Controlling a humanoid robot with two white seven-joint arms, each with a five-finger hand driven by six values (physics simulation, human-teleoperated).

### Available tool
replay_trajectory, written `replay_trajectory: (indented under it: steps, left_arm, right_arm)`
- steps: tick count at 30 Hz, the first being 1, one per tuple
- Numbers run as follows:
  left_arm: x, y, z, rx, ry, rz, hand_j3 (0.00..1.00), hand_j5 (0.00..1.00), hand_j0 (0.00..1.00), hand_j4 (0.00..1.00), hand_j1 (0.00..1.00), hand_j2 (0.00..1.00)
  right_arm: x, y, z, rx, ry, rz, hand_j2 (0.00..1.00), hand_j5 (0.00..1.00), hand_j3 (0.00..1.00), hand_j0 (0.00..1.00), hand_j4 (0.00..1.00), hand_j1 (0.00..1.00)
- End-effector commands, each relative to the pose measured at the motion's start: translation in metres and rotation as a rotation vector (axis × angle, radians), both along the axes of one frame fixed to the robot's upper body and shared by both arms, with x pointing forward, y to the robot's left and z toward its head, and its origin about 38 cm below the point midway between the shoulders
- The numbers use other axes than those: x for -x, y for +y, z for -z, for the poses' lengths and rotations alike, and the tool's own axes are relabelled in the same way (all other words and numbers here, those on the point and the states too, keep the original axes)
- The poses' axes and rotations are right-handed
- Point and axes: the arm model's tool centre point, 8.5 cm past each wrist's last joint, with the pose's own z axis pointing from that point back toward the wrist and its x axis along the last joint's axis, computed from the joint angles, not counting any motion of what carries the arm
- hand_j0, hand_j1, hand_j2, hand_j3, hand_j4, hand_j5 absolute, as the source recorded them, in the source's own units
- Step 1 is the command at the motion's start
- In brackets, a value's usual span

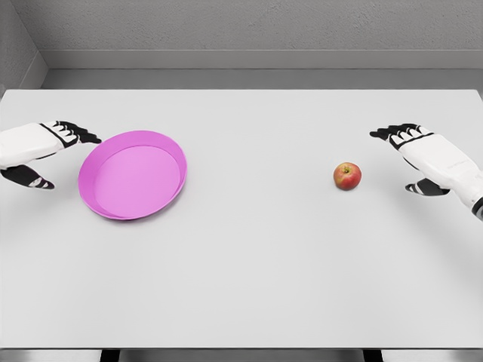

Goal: Put the apple on the plate with both arms

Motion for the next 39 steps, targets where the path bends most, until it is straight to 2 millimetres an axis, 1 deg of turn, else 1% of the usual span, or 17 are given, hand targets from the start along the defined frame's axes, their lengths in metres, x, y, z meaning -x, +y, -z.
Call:
replay_trajectory:
  steps: [1,4,7,9,11,14,16,17,19,21,25,29,33,38,39]
  left_arm:
    - [0.000,0.003,0.000,0.002,0.001,-0.010,1.00,1.00,1.00,1.00,1.00,1.00]
    - [-0.001,0.005,0.000,0.002,0.001,-0.015,1.00,1.00,1.00,1.00,1.00,1.00]
    - [-0.001,0.005,-0.002,0.006,-0.003,-0.017,1.00,1.00,1.00,1.00,1.00,1.00]
    - [-0.002,0.007,-0.002,0.022,-0.004,-0.026,1.00,1.00,1.00,1.00,1.00,1.00]
    - [-0.002,0.007,-0.002,0.023,-0.003,-0.027,1.00,1.00,1.00,1.00,1.00,1.00]
    - [-0.002,0.007,-0.004,0.024,-0.008,-0.027,1.00,1.00,1.00,1.00,1.00,1.00]
    - [-0.002,0.006,-0.002,0.026,-0.005,-0.025,1.00,1.00,1.00,1.00,1.00,1.00]
    - [-0.002,0.006,-0.002,0.021,-0.003,-0.023,1.00,1.00,1.00,1.00,1.00,1.00]
    - [-0.002,0.005,-0.002,0.011,-0.002,-0.018,1.00,1.00,1.00,1.00,1.00,1.00]
    - [-0.002,0.005,-0.002,0.010,-0.003,-0.018,1.00,1.00,1.00,1.00,1.00,1.00]
    - [-0.002,0.005,-0.002,0.008,-0.003,-0.018,1.00,1.00,1.00,1.00,1.00,1.00]
    - [-0.002,0.004,-0.002,0.007,-0.003,-0.016,1.00,1.00,1.00,1.00,1.00,1.00]
    - [-0.002,0.004,-0.002,0.006,-0.003,-0.016,1.00,1.00,1.00,1.00,1.00,1.00]
    - [-0.002,0.004,-0.002,0.006,-0.003,-0.016,1.00,1.00,1.00,1.00,1.00,1.00]
    - [-0.002,0.004,-0.002,0.006,-0.003,-0.016,1.00,1.00,1.00,1.00,1.00,1.00]
  right_arm:
    - [0.000,-0.001,-0.001,0.004,0.000,0.004,1.00,1.00,1.00,1.00,1.00,1.00]
    - [0.000,0.000,-0.001,-0.001,0.000,-0.002,1.00,1.00,1.00,1.00,1.00,1.00]
    - [-0.006,0.000,-0.006,-0.006,-0.016,0.013,1.00,1.00,1.00,1.00,1.00,1.00]
    - [-0.005,0.004,-0.005,-0.010,-0.010,-0.002,1.00,1.00,1.00,1.00,1.00,1.00]
    - [-0.005,0.007,0.003,0.025,0.075,-0.009,1.00,1.00,1.00,1.00,1.00,1.00]
    - [-0.017,0.045,0.009,0.071,0.206,-0.110,1.00,1.00,1.00,1.00,1.00,1.00]
    - [-0.019,0.053,0.010,0.100,0.240,-0.135,1.00,1.00,1.00,1.00,1.00,1.00]
    - [-0.021,0.064,0.012,0.103,0.266,-0.162,1.00,1.00,1.00,1.00,1.00,1.00]
    - [-0.025,0.075,0.013,0.130,0.299,-0.191,1.00,1.00,1.00,1.00,1.00,1.00]
    - [-0.028,0.076,0.012,0.137,0.304,-0.192,1.00,1.00,1.00,1.00,1.00,1.00]
    - [-0.036,0.071,0.016,0.159,0.345,-0.136,1.00,1.00,1.00,1.00,1.00,1.00]
    - [-0.052,0.084,0.022,0.184,0.374,-0.127,1.00,1.00,1.00,1.00,1.00,1.00]
    - [-0.057,0.077,0.027,0.190,0.387,-0.100,1.00,1.00,1.00,1.00,1.00,1.00]
    - [-0.060,0.073,0.026,0.192,0.388,-0.086,1.00,1.00,1.00,1.00,1.00,1.00]
    - [-0.062,0.072,0.024,0.193,0.382,-0.083,1.00,1.00,1.00,1.00,1.00,1.00]
